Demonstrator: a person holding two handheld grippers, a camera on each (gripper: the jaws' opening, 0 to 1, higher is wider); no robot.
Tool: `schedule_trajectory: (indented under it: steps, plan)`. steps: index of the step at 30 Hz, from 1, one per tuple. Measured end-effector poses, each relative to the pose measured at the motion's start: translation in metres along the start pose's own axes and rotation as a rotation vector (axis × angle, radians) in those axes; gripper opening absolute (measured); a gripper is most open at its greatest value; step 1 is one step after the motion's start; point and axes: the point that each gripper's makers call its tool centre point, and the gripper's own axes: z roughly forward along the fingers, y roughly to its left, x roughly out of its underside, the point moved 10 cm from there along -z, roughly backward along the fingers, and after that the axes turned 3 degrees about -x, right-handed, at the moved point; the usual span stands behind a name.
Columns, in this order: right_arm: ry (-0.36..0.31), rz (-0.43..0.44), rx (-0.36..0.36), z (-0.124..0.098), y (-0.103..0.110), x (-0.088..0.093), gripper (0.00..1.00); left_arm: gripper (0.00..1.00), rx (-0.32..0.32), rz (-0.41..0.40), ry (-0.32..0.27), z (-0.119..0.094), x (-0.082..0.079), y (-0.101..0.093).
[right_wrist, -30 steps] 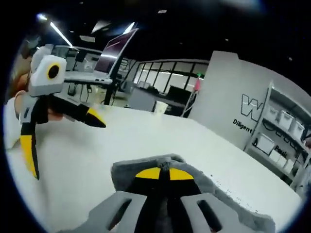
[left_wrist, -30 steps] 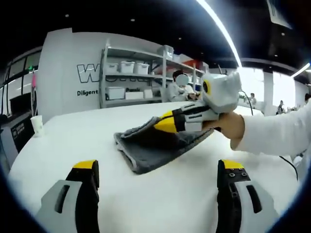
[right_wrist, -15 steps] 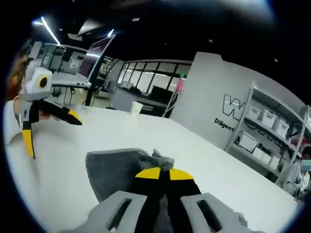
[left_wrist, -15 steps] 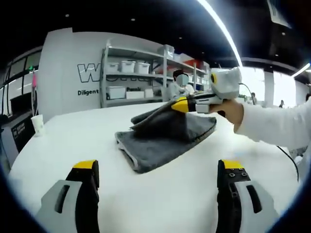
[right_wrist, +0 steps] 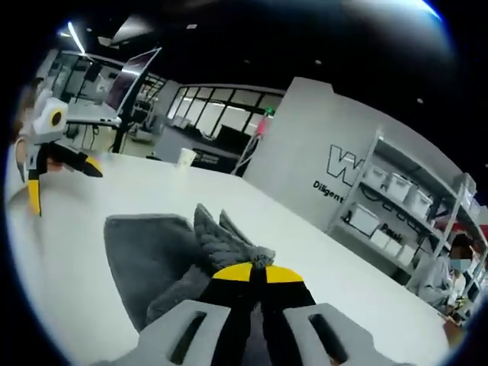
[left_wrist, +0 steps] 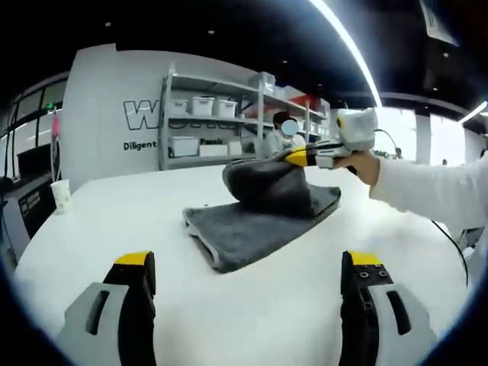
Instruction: Open the folded towel by lifting each exposed corner and separating the folded layers until the towel lies flat within the target outline without major curled edges
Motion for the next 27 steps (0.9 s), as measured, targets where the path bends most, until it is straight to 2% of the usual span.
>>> schedule_trajectory:
  steps: [14, 27]
  plan:
    - [0.034, -0.028, 0.116, -0.031, -0.045, 0.011, 0.0, 1.0, 0.0, -0.005, -0.003, -0.001, 0.0, 0.0]
    - [0.117, -0.049, 0.22, -0.06, -0.084, 0.037, 0.0, 1.0, -0.002, -0.009, -0.007, -0.002, 0.0, 0.001]
